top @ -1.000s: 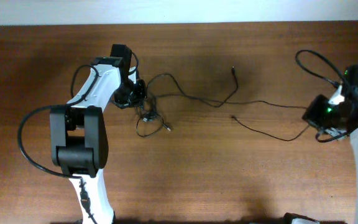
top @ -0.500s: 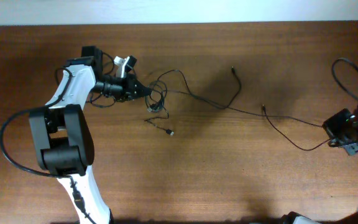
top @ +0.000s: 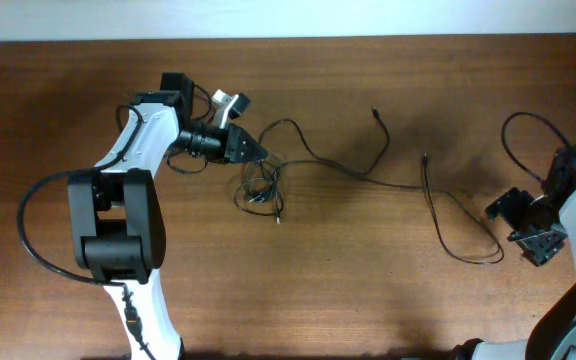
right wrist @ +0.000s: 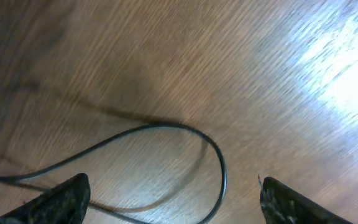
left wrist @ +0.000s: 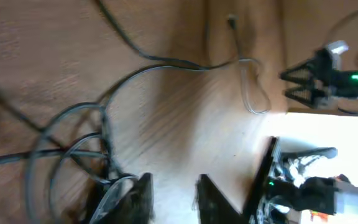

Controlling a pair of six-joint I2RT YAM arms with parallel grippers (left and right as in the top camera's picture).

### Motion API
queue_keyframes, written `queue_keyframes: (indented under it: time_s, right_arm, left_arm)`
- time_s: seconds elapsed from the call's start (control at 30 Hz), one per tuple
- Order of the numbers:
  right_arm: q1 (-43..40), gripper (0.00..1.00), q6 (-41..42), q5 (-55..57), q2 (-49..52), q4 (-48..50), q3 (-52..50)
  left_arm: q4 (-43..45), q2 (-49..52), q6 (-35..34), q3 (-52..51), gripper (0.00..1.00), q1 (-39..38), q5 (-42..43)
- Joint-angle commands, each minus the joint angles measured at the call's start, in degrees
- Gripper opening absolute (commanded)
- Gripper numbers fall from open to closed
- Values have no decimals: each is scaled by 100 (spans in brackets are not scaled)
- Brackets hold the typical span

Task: Untangle cables

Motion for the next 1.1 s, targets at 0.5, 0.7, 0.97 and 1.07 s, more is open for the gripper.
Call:
queue_keyframes:
  time_s: [0.5, 0.7, 0.97, 1.07]
  right_arm:
    - [3139, 98, -861, -356, 979, -890, 2033]
    - [3355, 98, -1237, -2015, 1792, 201, 2033]
    - [3722, 99, -616, -3226, 2841, 1694, 2033]
    - [3801, 99, -616, -3128, 2870, 1867, 2033]
  left_arm:
    - [584, 48, -2778, -17, 82, -896, -3180]
    - [214, -63, -3014, 120, 44, -907, -3139]
    - [225, -256, -4728, 175, 57, -1143, -3860]
    - [398, -197, -5462, 175, 60, -1399, -4186]
